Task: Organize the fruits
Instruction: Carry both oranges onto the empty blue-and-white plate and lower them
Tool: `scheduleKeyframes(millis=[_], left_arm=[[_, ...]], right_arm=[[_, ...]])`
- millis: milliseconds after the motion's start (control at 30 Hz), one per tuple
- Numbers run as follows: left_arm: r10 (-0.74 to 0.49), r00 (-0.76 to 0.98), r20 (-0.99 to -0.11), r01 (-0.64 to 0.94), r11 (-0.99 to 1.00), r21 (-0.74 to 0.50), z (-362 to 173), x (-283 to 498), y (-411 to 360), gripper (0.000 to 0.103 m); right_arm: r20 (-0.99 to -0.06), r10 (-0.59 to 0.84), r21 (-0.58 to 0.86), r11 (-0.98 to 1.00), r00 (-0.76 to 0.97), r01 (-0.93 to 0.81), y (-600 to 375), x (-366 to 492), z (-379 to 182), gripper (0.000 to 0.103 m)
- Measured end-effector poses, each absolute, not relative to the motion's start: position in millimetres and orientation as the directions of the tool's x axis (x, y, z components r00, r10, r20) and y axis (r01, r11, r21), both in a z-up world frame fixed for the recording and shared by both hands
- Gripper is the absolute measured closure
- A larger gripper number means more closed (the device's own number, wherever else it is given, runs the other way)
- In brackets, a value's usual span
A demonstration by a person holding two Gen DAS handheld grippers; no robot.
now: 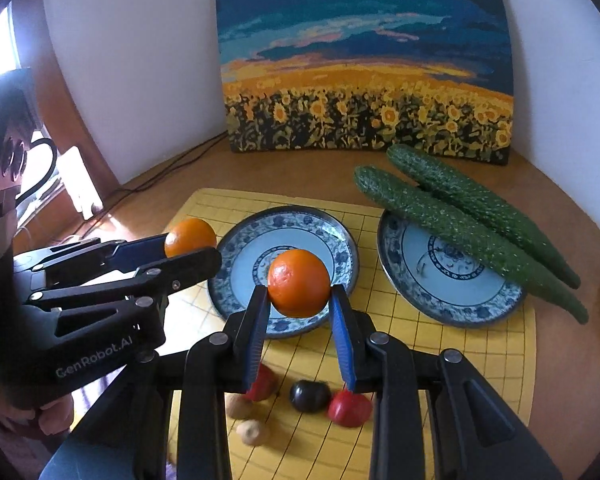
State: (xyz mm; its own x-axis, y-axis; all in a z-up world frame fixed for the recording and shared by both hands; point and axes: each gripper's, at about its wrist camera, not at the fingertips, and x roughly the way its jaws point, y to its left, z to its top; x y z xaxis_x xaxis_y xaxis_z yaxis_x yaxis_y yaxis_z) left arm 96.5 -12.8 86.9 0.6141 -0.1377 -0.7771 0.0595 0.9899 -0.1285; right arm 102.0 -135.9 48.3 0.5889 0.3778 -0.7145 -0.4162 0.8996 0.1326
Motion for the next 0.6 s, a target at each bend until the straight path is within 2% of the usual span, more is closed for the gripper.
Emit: scheduleKeyframes(millis=[600], left_arm=[[-0.092,0.579,-0.810,0.009,0.994,-0.107,39.1,143.4,-15.1,0.069]], right_arm=[[-0.746,0.371,0.155,0.905,0.554,-0.397,-135.5,145.4,1.8,0.071]])
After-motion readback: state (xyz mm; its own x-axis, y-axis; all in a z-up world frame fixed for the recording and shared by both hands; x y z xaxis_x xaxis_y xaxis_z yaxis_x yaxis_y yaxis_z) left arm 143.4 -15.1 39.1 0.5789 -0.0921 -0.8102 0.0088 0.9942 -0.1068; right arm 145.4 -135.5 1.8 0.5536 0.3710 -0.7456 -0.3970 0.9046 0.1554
